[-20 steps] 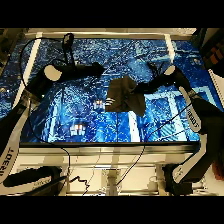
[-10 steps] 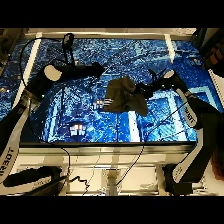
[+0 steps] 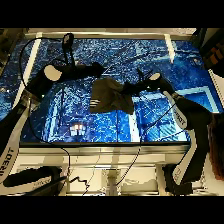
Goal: Fold the clothes and pants, and hang the long-sleeved shirts on hangers.
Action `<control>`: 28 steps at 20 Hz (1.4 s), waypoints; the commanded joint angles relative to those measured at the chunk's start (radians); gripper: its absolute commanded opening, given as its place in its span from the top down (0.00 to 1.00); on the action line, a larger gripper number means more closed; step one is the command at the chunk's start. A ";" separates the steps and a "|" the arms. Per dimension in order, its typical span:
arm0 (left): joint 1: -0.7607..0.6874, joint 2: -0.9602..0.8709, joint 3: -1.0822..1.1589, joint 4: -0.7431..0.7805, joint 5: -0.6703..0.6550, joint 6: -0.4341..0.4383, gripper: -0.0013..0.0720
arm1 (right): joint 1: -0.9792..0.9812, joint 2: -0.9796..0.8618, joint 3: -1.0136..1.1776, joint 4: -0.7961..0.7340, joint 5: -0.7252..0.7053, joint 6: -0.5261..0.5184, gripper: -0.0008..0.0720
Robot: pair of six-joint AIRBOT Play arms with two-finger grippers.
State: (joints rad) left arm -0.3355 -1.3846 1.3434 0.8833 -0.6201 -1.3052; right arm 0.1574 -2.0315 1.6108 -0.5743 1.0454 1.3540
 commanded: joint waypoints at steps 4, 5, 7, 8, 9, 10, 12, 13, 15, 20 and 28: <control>0.001 0.001 0.000 0.000 -0.015 0.001 0.04 | 0.005 0.042 0.002 0.510 0.013 -0.293 0.96; 0.002 0.003 0.000 0.000 -0.024 0.001 0.04 | -0.017 0.061 0.002 0.562 0.035 -0.338 0.96; 0.012 0.012 0.000 -0.001 -0.045 0.000 0.04 | -0.076 0.103 0.002 0.579 0.085 -0.379 0.96; 0.020 0.021 0.000 0.000 -0.057 0.001 0.04 | -0.112 0.124 0.002 0.576 0.122 -0.388 0.96; 0.029 0.032 0.000 0.000 -0.064 0.000 0.04 | -0.155 0.149 0.002 0.577 0.170 -0.401 0.96; 0.041 0.047 0.000 -0.001 -0.069 0.000 0.04 | -0.198 0.173 0.002 0.576 0.212 -0.410 0.96; 0.062 0.074 0.000 0.000 -0.077 0.001 0.04 | -0.292 0.237 0.002 0.575 0.276 -0.411 0.96; 0.074 0.091 0.000 0.000 -0.082 0.001 0.04 | -0.344 0.278 0.002 0.572 0.288 -0.410 0.96; 0.093 0.128 0.000 0.000 -0.092 0.001 0.04 | -0.451 0.364 0.002 0.566 0.291 -0.402 0.96; 0.120 0.228 0.000 0.000 -0.108 0.004 0.04 | -0.775 0.573 0.002 0.486 0.272 -0.175 0.96; 0.121 0.286 0.000 0.001 -0.108 0.003 0.04 | -1.453 0.800 0.002 0.272 0.406 0.147 0.96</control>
State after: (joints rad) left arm -0.2153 -1.1110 1.3434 0.8829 -0.7269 -1.3018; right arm -1.0641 -1.3014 1.6119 -0.1619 1.3865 1.3663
